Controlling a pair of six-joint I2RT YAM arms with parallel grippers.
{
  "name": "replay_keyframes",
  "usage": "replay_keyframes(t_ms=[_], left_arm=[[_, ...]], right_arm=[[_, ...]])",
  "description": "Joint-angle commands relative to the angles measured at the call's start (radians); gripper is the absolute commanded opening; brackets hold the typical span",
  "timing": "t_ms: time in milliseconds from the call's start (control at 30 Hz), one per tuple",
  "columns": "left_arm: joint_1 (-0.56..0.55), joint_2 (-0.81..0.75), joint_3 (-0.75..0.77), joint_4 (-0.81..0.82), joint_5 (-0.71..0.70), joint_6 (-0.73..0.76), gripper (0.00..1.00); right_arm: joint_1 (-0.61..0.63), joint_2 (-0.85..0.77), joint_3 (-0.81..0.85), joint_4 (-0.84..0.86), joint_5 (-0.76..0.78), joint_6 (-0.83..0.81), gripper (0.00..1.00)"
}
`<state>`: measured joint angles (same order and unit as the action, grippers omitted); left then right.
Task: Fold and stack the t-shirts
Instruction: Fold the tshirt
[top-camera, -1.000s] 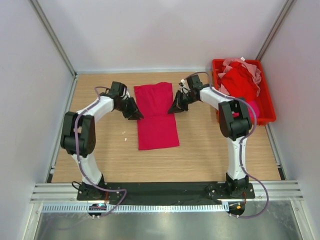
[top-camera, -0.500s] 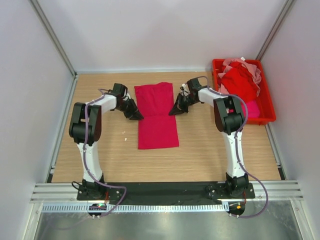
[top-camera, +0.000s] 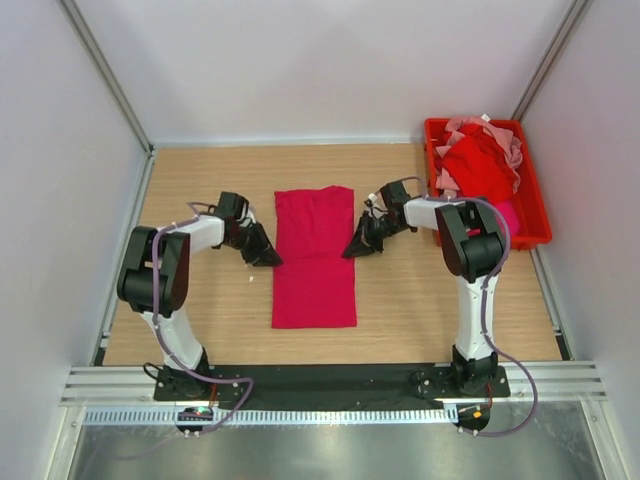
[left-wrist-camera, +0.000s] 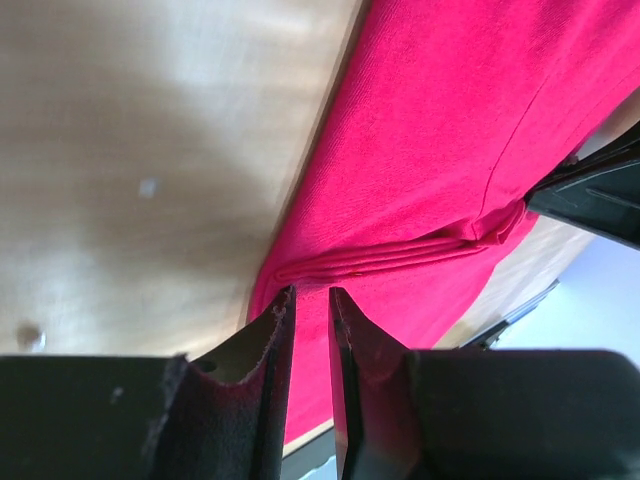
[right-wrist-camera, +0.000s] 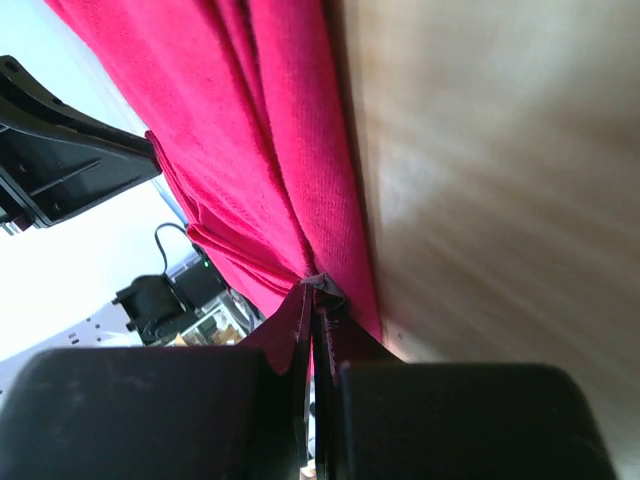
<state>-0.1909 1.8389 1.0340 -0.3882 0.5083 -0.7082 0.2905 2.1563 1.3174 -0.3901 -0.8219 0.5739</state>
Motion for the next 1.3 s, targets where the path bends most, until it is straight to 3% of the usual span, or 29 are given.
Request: replay_keyframes(t_ms=[0, 267, 433, 567, 633, 733, 833, 1033, 1267], left_arm=[[0.001, -0.03, -0.066, -0.084, -0.102, 0.018, 0.22], [-0.022, -0.055, 0.009, -0.103, -0.053, 0.015, 0.26], [-0.033, -0.081, 0.076, -0.126, -0.068, 0.0, 0.35], [-0.033, -0.156, 0.116, -0.199, -0.122, 0.021, 0.55], [-0.033, -0.217, 0.12, -0.238, -0.157, 0.044, 0.59], [-0.033, -0.294, 0.1, -0.306, -0.191, 0.07, 0.61], [-0.033, -0.386, 0.042, -0.339, -0.18, 0.073, 0.62], [-0.039, -0.521, -0.215, -0.354, -0.097, 0.009, 0.62], [-0.142, -0.664, -0.376, -0.351, -0.184, -0.128, 0.63]], right_arm=[[0.006, -0.021, -0.05, -0.01, 0.116, -0.026, 0.01], [0.015, -0.02, 0.095, -0.139, 0.139, -0.112, 0.05], [0.029, -0.042, 0.198, -0.222, 0.158, -0.114, 0.08], [0.03, -0.128, 0.212, -0.317, 0.265, -0.143, 0.3], [0.033, -0.189, 0.188, -0.36, 0.293, -0.161, 0.46], [0.047, -0.263, 0.097, -0.385, 0.313, -0.175, 0.59], [0.088, -0.37, -0.044, -0.383, 0.316, -0.192, 0.64], [0.208, -0.579, -0.366, -0.255, 0.284, -0.082, 0.64], [0.239, -0.716, -0.609, -0.064, 0.29, 0.092, 0.59]])
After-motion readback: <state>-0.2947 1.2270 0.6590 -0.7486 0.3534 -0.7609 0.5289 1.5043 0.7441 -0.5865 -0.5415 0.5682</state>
